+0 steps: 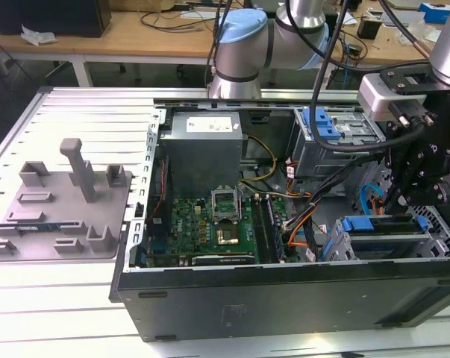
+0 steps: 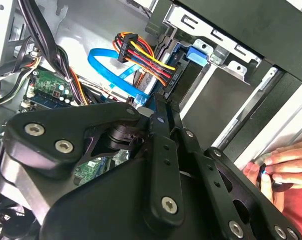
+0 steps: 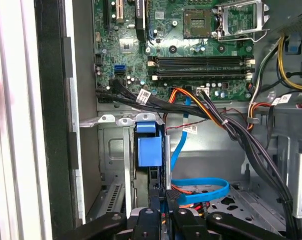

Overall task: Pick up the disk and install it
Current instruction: 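Insert the second disk wire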

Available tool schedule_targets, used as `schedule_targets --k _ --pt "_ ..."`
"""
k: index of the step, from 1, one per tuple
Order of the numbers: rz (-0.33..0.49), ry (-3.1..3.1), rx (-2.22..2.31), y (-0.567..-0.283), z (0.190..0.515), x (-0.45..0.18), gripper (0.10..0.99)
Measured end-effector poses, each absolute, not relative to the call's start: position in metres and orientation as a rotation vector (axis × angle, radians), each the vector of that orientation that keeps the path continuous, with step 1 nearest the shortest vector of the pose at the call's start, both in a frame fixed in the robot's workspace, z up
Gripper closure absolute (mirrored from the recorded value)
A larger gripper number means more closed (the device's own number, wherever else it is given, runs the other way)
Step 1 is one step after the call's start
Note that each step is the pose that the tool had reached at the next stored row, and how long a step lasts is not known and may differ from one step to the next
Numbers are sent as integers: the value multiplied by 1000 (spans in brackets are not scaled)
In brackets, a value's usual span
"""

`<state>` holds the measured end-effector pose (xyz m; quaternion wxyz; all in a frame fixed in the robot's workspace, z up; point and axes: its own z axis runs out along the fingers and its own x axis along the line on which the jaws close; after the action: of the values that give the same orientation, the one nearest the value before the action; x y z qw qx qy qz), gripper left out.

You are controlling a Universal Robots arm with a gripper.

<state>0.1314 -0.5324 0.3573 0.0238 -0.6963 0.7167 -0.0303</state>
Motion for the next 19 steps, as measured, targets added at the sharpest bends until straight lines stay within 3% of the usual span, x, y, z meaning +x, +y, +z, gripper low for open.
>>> schedule_targets --k 19 --pt "-94 2218 -2155 -534 353 132 925"
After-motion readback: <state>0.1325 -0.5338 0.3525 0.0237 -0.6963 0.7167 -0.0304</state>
